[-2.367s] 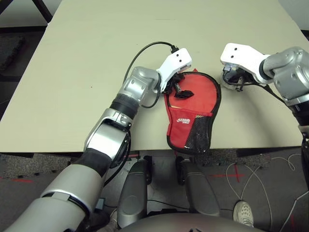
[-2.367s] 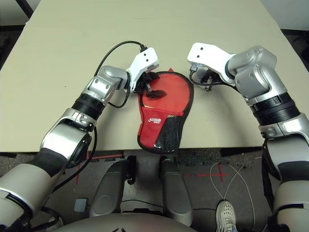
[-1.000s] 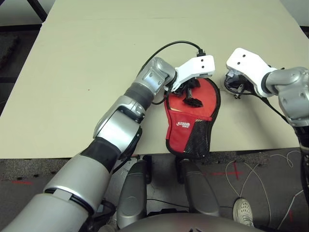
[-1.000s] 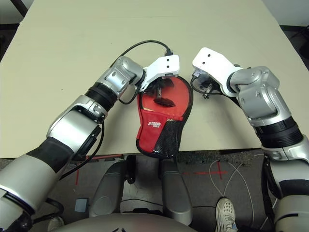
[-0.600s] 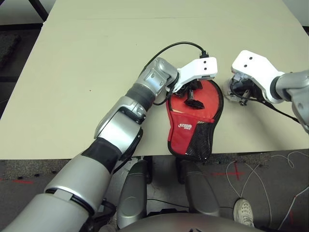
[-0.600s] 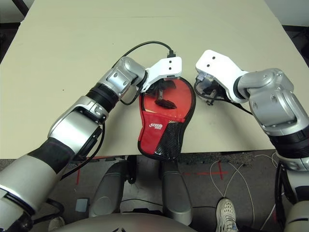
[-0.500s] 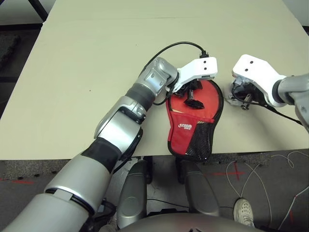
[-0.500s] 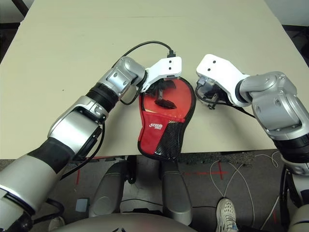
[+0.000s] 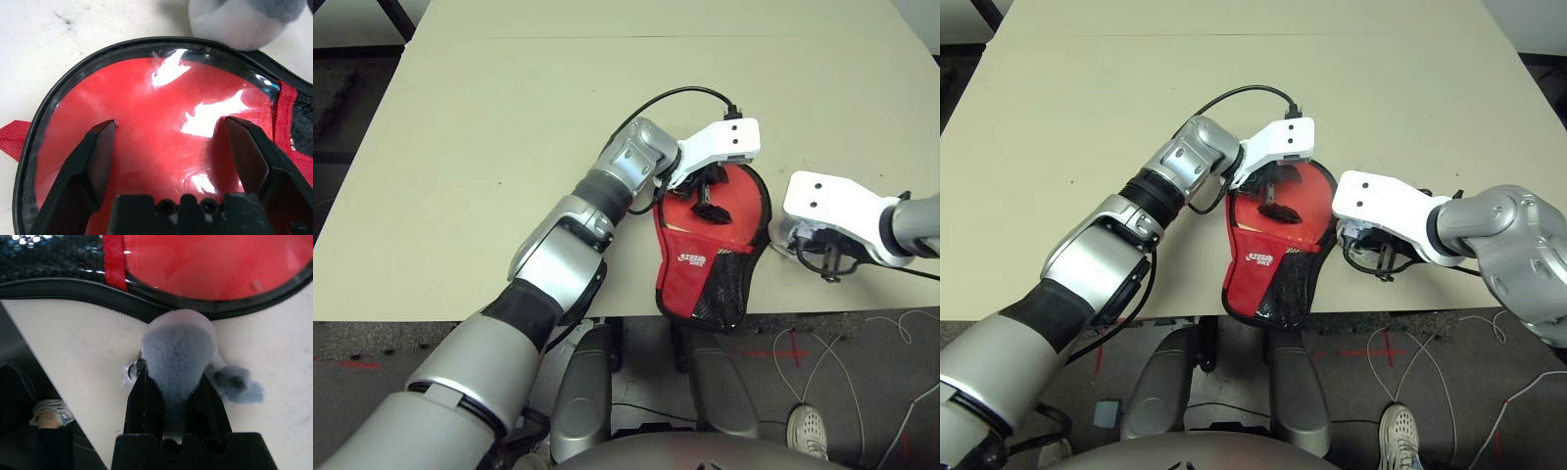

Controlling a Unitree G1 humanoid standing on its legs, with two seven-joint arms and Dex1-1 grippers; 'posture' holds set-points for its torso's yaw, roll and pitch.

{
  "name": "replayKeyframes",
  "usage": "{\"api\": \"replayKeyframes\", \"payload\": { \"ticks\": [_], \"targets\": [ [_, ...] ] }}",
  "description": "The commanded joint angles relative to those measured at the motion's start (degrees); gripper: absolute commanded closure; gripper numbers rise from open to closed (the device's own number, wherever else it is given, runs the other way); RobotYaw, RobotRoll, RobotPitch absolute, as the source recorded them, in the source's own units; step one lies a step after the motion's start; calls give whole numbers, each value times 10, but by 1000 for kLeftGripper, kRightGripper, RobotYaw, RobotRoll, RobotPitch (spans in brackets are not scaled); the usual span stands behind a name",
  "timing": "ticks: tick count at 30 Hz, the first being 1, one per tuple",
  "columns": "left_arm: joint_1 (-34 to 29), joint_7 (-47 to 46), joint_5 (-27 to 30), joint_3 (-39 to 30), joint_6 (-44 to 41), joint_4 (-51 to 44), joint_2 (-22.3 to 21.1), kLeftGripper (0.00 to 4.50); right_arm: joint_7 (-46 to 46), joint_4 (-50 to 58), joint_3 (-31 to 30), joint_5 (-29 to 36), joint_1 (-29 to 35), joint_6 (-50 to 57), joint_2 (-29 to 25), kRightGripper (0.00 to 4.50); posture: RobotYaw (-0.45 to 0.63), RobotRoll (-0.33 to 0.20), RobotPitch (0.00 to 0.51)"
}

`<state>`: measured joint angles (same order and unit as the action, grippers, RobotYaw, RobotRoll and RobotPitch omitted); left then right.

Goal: Store the ping-pong paddle in its case and zip it.

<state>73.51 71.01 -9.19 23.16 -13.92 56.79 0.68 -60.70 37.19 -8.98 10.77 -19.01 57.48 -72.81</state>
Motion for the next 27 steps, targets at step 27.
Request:
{"api": "replayKeyframes", "payload": {
  "ticks": [27],
  "targets": [
    [-35,-7,-47,35,-7,52,9,0,156,-5,5,54,-11,252,97,3898,-164,0,310]
  ]
}}
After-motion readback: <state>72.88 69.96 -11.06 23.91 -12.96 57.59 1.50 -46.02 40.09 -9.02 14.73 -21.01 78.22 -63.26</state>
